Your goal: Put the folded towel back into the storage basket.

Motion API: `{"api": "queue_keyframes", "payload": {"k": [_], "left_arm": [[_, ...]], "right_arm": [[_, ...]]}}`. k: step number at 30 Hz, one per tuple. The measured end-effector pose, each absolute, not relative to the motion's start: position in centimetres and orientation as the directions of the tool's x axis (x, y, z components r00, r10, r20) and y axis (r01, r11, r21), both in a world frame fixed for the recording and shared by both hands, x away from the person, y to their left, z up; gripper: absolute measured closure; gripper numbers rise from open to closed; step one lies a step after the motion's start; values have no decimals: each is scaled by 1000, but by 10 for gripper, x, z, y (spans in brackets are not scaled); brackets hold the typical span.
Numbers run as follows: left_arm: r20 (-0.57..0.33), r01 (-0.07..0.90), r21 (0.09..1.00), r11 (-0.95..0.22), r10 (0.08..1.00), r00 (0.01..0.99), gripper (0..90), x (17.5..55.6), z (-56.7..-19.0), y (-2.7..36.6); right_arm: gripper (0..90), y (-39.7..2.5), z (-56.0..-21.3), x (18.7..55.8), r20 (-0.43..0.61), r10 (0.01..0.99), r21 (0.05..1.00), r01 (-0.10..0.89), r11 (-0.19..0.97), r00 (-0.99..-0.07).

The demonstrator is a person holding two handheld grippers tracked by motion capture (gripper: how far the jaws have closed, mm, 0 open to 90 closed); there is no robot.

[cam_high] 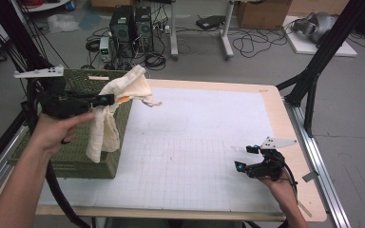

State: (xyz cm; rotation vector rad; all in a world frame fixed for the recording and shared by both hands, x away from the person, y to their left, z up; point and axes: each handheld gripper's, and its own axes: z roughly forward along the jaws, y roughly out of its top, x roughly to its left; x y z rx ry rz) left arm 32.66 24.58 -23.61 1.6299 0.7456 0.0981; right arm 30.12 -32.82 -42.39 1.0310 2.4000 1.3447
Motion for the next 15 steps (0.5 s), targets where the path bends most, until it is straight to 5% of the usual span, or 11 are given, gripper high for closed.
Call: {"api": "queue_keyframes", "payload": {"k": [15], "left_arm": [[-360, 431, 902, 31, 608, 708, 795, 326, -243, 289]], "right_arm": [[125, -327, -426, 302, 154, 656, 804, 480, 351, -738]]}}
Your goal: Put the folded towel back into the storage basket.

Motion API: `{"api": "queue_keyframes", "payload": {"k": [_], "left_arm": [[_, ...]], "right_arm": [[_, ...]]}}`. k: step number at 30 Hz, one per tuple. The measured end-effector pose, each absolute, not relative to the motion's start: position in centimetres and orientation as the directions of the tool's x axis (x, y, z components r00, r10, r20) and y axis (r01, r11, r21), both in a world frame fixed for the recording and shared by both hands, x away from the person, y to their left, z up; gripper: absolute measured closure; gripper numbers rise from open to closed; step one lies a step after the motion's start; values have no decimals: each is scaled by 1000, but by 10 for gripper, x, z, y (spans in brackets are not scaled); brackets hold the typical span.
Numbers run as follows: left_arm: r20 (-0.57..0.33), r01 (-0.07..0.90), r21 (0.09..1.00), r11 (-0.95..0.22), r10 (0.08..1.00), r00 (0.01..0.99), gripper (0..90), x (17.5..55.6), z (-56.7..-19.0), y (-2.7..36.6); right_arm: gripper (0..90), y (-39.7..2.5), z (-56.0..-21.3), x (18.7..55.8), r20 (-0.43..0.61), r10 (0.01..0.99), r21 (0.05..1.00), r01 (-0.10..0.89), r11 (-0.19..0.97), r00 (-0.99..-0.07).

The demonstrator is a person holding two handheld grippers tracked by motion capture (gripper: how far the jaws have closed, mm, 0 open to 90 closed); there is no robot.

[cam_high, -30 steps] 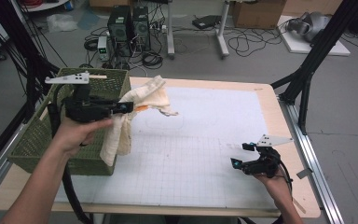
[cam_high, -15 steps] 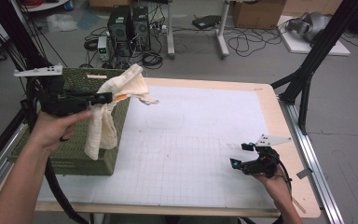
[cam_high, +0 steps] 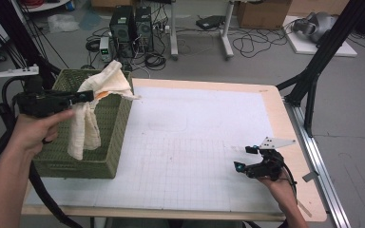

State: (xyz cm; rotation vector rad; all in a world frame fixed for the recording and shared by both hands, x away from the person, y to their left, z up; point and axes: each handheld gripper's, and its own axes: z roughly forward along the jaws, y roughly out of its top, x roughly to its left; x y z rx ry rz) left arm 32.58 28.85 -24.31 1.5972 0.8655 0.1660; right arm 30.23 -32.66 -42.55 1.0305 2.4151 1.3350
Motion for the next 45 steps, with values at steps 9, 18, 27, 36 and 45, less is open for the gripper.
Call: {"api": "queue_keyframes", "payload": {"k": [9, 18, 27, 36, 45], "left_arm": [[-381, 458, 887, 63, 661, 647, 794, 328, -261, 308], [-393, 480, 873, 86, 706, 589, 794, 333, -277, 318], [-407, 502, 857, 119, 753, 516, 794, 339, -298, 326], [-399, 527, 842, 114, 790, 466, 793, 341, -310, 331], [-385, 560, 823, 90, 813, 436, 792, 352, -325, 328]], "right_arm": [[125, -325, -427, 304, 152, 649, 803, 476, 359, -745], [125, -322, -429, 305, 153, 642, 792, 481, 375, -752], [125, -322, -431, 306, 152, 633, 791, 477, 382, -759], [125, -321, -431, 306, 144, 632, 791, 473, 389, -761], [125, -321, -431, 305, 146, 635, 789, 477, 388, -758]]}}
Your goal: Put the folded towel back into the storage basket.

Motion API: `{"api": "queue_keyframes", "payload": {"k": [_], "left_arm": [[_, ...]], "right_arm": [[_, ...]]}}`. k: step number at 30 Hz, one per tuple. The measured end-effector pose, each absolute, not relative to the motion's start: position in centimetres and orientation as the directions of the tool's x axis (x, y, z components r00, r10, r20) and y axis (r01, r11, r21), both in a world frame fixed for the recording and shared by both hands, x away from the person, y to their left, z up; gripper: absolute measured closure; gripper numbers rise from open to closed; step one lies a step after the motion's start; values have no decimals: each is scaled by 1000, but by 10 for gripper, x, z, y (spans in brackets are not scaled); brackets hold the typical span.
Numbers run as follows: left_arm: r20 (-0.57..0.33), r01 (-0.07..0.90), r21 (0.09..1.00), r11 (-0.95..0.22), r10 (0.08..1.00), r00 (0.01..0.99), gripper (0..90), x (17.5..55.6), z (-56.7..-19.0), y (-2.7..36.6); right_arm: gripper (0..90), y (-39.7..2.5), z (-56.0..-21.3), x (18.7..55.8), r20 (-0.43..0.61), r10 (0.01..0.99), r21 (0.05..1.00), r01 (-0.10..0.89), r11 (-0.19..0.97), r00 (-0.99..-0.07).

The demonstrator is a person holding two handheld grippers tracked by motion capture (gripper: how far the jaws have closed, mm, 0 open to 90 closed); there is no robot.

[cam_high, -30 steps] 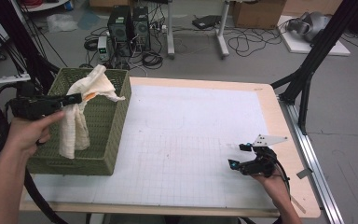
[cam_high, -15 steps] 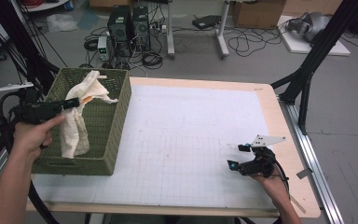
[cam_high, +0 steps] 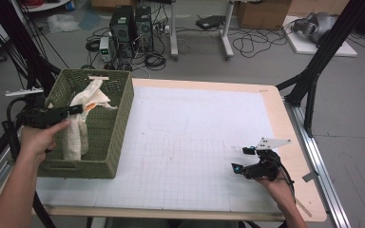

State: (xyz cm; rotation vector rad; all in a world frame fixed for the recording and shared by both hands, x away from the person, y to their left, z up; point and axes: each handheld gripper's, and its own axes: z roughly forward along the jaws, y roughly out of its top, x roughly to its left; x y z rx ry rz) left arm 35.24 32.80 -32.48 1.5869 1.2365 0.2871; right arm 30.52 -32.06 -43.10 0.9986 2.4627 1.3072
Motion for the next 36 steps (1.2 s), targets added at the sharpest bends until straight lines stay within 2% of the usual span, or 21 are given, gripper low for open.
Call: {"api": "queue_keyframes", "payload": {"k": [21, 36], "left_arm": [[-366, 603, 796, 52, 835, 411, 791, 352, -334, 328], [-381, 615, 788, 36, 814, 440, 791, 339, -318, 328]], "right_arm": [[125, -320, -431, 305, 147, 636, 787, 479, 388, -758], [125, -319, -431, 305, 145, 634, 787, 477, 391, -759]]}}
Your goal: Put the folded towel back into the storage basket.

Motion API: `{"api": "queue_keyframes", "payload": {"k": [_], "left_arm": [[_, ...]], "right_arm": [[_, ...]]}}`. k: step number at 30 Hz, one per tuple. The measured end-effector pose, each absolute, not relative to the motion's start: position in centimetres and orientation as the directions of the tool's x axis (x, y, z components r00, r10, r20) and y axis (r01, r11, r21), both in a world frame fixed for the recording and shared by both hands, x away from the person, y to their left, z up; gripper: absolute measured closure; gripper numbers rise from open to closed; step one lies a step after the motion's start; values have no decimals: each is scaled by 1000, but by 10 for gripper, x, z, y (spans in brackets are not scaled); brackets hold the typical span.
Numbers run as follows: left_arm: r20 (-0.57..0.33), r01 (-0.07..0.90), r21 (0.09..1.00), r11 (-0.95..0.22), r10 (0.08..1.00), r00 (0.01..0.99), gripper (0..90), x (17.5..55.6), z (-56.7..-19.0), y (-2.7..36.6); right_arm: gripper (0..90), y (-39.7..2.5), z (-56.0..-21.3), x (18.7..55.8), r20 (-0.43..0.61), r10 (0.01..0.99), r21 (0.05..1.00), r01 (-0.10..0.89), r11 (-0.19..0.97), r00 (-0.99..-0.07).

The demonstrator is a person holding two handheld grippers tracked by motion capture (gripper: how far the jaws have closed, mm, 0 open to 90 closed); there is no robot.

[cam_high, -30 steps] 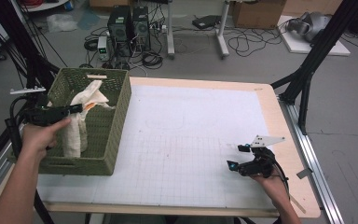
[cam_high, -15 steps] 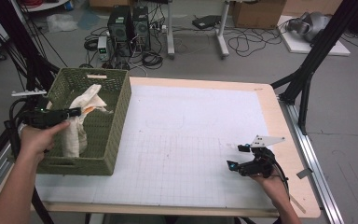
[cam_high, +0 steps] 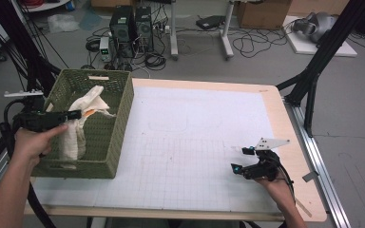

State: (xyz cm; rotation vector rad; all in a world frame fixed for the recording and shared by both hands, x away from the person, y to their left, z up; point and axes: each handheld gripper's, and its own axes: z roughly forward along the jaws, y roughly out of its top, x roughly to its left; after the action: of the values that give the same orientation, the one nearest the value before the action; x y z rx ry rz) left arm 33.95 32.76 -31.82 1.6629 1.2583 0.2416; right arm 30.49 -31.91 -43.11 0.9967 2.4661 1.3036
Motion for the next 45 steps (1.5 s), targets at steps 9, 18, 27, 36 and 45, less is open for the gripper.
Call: {"api": "queue_keyframes", "payload": {"k": [9, 18, 27, 36, 45], "left_arm": [[-380, 639, 768, 48, 837, 394, 790, 358, -336, 327], [-375, 655, 754, 46, 850, 371, 789, 362, -340, 327], [-374, 660, 750, 45, 852, 366, 789, 365, -343, 328], [-382, 659, 751, 49, 846, 372, 788, 365, -346, 329], [-384, 663, 747, 54, 849, 363, 787, 369, -348, 329]], "right_arm": [[125, -319, -431, 305, 143, 631, 787, 475, 395, -762], [125, -318, -432, 305, 142, 629, 785, 474, 400, -764], [125, -318, -432, 305, 143, 629, 781, 477, 402, -764], [125, -318, -432, 305, 143, 629, 781, 477, 403, -764], [125, -318, -432, 306, 142, 630, 781, 477, 403, -764]]}}
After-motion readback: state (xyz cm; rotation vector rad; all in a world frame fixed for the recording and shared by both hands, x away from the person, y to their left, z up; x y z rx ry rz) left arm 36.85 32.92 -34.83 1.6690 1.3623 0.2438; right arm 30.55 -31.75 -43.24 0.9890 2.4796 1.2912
